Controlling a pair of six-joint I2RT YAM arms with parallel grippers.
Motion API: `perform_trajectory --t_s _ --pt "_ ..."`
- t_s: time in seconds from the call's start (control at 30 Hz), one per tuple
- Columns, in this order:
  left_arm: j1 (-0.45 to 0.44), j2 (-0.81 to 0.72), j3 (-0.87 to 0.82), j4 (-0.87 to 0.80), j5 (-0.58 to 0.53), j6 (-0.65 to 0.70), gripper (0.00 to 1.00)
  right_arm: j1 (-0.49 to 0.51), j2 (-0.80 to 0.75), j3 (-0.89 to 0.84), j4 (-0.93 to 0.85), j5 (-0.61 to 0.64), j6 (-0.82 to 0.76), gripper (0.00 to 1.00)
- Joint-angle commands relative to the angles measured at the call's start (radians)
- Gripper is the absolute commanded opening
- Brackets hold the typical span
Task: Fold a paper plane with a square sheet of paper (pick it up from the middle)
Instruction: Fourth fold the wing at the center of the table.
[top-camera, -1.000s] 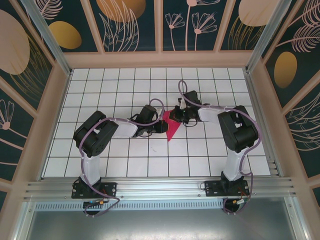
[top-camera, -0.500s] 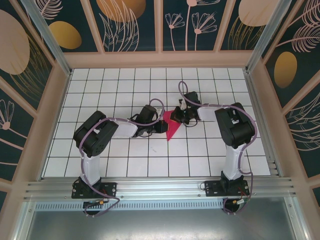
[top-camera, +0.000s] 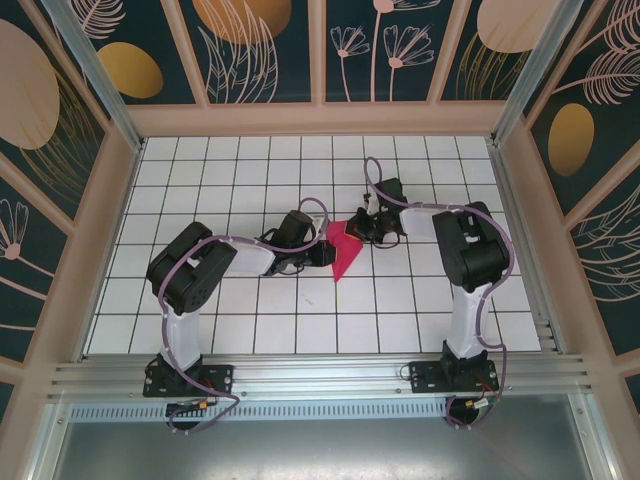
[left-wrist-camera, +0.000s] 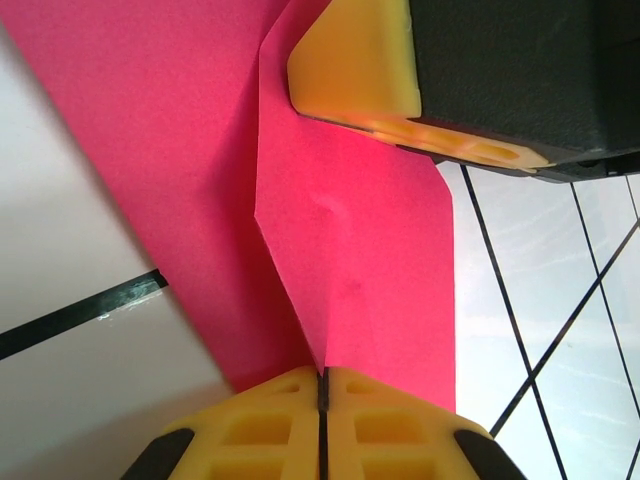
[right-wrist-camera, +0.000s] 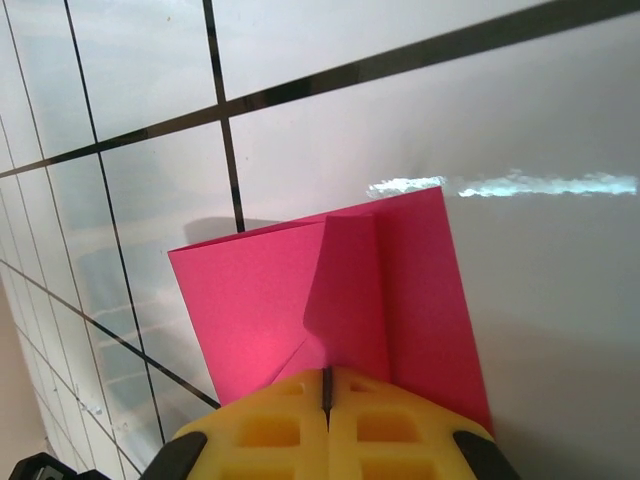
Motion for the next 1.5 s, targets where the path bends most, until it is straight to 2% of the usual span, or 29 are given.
perform_trajectory --t_s 0.0,0.23,0.5,0.73,0.93,1.2,1.3,1.47 --pt "-0.006 0.040 -0.047 -0.123 -0.009 -0.004 0.10 -0.023 0.076 0.025 -0.013 0.061 -0.032 0.02" --pt "-0.007 0.035 -0.054 -0.127 -0.011 -0.004 0.10 -0.030 0.070 0.053 -0.037 0.072 -0.022 0.02" --pt "-0.005 0.027 -0.063 -0.121 -0.018 -0.014 0.10 -0.034 0.037 0.087 -0.018 0.002 -0.018 0.03" --pt "-0.006 0.028 -0.065 -0.123 -0.016 -0.012 0.10 -0.038 0.107 0.120 -0.047 0.058 -0.016 0.03" --pt "-0.006 0.028 -0.071 -0.121 -0.016 -0.014 0.10 -0.042 0.103 0.132 -0.085 0.122 -0.010 0.03" --pt "-0.005 0.024 -0.065 -0.129 -0.023 -0.015 0.11 -0.039 -0.041 0.125 -0.050 0.022 -0.023 0.03" --pt "-0.005 0.025 -0.060 -0.130 -0.022 -0.012 0.11 -0.031 -0.037 0.127 -0.050 -0.019 -0.022 0.04" --pt "-0.006 0.027 -0.059 -0.133 -0.020 -0.012 0.11 -0.020 0.013 0.139 -0.055 -0.001 -0.017 0.03"
